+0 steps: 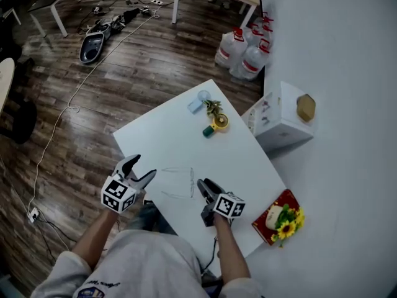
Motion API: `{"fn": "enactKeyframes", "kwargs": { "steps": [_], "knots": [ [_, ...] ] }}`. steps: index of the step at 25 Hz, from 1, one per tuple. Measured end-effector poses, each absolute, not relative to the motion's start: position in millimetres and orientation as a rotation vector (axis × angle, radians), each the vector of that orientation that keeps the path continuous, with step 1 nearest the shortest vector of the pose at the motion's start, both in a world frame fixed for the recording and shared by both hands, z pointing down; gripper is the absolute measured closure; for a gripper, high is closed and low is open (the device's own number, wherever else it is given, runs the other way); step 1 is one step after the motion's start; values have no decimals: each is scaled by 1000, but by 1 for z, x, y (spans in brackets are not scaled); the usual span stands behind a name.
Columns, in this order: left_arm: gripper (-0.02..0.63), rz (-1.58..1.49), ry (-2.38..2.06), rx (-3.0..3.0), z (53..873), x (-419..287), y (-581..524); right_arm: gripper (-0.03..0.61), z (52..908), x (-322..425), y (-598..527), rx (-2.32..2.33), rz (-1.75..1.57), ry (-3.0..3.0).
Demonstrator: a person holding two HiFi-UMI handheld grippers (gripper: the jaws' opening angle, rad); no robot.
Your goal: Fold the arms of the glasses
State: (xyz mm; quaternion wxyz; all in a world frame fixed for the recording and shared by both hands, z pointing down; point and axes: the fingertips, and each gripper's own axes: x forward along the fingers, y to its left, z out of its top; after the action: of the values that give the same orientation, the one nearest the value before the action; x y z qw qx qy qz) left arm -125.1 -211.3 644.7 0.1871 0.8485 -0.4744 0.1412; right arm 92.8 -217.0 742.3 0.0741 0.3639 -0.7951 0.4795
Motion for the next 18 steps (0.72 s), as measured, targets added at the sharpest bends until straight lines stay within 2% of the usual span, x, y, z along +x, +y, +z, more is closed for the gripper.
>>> {"fn": "enactKeyframes", "kwargs": {
  "steps": [8,18],
  "knots": [
    [311,421,-1369,2333,656,-152,-209,428,788,85,-217,913,1748,-2224],
    [311,417,-1381,2303,662,-164,-208,477,815,73,-212,811,1828,-2141]
  ]
}}
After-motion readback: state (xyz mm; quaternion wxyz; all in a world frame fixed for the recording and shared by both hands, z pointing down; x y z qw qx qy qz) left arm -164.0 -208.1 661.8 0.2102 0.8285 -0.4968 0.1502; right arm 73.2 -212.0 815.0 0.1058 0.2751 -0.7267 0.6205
